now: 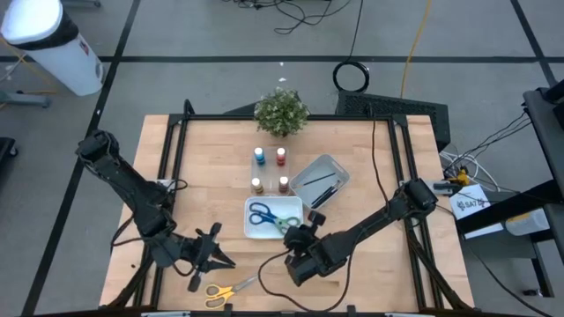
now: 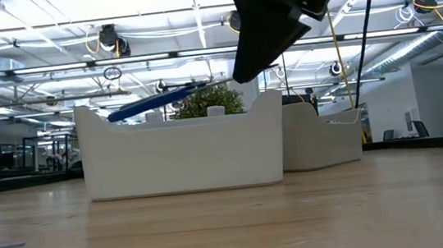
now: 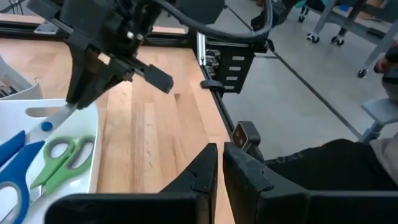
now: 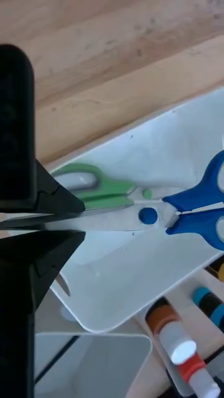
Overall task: Pick & Place Paint Supplies
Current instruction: Put the blue scissors into the white bin, then put the yellow scissors into the white bin
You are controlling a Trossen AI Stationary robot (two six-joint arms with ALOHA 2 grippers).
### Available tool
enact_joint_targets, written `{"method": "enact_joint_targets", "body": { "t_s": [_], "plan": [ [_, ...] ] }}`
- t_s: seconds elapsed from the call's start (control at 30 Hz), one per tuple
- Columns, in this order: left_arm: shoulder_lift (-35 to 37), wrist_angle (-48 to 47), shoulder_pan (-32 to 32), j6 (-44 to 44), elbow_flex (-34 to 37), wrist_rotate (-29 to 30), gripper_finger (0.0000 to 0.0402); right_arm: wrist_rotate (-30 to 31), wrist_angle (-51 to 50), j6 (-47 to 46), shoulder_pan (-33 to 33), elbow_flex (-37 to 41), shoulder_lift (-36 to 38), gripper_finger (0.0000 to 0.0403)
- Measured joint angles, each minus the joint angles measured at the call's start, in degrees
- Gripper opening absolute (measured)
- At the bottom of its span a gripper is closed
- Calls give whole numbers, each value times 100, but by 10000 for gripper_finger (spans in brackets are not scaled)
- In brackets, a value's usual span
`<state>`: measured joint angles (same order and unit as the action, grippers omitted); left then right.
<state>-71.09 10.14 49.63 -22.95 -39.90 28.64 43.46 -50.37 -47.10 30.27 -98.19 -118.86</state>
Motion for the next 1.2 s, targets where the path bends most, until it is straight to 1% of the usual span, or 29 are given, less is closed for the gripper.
{"method": "enact_joint_targets", "body": {
  "t_s": [0.1, 0.17, 0.3, 0.4, 0.5, 0.6, 0.67, 0.77, 0.87, 0.97, 1.03, 1.1, 1.2],
  "plan": [
    [-1, -15, -4, -3, 3, 2, 35, 22, 4, 55, -1, 0, 1, 18],
    [-2, -14, -5, -1, 3, 3, 35, 74, 73, 108, -19, 0, -1, 35],
    [-2, -12, -3, -3, 5, 2, 35, 298, 246, -27, -79, 0, 4, 109],
    [-2, -16, -5, -2, 5, 2, 35, 319, 253, -22, -120, 0, 4, 163],
    [-2, -105, -5, -136, 5, 0, 35, 309, 262, -14, -139, 0, 4, 203],
    [-18, -369, 4, -737, 5, -108, 35, 307, 402, 83, -140, 0, 4, 226],
    [-109, -443, 15, -985, 5, -373, 35, 306, 666, 374, -141, 0, 4, 234],
    [-346, -264, 162, -1023, 7, -766, 35, 304, 1273, 1035, -92, 0, 4, 235],
    [-667, 104, 603, -878, 7, -1045, 35, 283, 1987, 1779, -3, 0, 4, 229],
    [-1070, 201, 1062, -725, 7, -1074, 35, 279, 2580, 2344, 83, 0, 4, 221],
    [-1354, 158, 1316, -980, 7, -1056, 35, 276, 2981, 2684, 137, 0, 4, 218],
    [-1670, 184, 1488, -1425, 7, -1064, 35, 278, 3380, 3026, 192, 0, 4, 215],
    [-2129, 188, 1549, -2012, 7, -1093, 35, 252, 3898, 3550, 282, -2, 4, 216]
  ]
}}
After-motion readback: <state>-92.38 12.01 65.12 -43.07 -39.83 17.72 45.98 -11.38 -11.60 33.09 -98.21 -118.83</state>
